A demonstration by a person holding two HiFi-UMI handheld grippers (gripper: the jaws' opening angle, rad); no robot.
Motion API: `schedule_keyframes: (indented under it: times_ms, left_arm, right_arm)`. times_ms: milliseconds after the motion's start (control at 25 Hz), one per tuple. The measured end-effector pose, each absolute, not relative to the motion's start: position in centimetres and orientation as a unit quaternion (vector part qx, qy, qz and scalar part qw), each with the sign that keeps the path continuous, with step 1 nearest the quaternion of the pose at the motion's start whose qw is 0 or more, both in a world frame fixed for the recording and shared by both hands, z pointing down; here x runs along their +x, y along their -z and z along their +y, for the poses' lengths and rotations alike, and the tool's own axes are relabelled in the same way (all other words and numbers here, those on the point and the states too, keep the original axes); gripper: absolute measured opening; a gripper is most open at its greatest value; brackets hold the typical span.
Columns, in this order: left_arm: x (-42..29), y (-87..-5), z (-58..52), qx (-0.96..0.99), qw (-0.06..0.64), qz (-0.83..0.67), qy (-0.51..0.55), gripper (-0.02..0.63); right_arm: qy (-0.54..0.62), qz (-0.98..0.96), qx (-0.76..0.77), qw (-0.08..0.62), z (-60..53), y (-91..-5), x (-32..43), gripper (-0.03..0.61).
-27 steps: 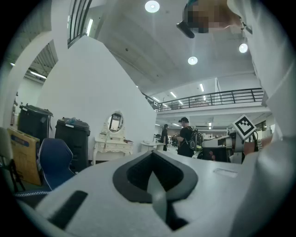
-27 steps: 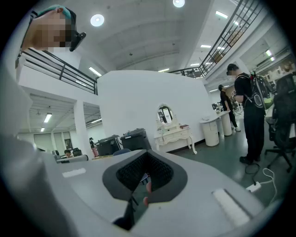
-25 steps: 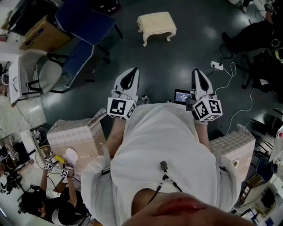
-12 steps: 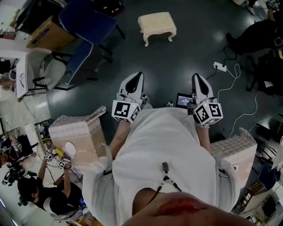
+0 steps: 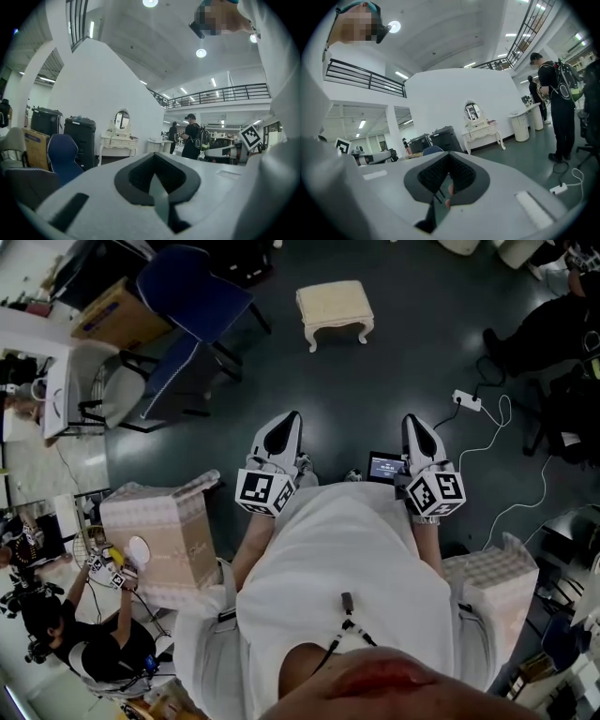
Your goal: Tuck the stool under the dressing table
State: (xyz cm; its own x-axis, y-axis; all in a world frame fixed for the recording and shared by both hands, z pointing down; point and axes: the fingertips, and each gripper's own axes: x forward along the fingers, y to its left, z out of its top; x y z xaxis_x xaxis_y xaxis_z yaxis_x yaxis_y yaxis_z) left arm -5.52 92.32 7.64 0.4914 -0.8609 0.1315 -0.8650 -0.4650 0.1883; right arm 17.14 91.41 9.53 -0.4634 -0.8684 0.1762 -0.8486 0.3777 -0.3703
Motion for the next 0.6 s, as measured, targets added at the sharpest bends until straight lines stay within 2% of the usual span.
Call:
schedule_keyframes:
  times_ms: [360, 600]
  left_arm:
    - [-4.9, -8.9, 94.0, 0.835, 0.13, -0.535, 0.001, 0.006]
    - [-6.9, -8.6, 89.2, 0.84, 0.124, -0.527, 0.019, 0.006]
  right_arm:
    - [0.21, 0.848, -0.486, 0.026, 90.7, -9.4, 17.9, 0.008]
    - [0.216, 0.827, -0.519, 0.015, 87.6, -10.3, 18.3, 0.008]
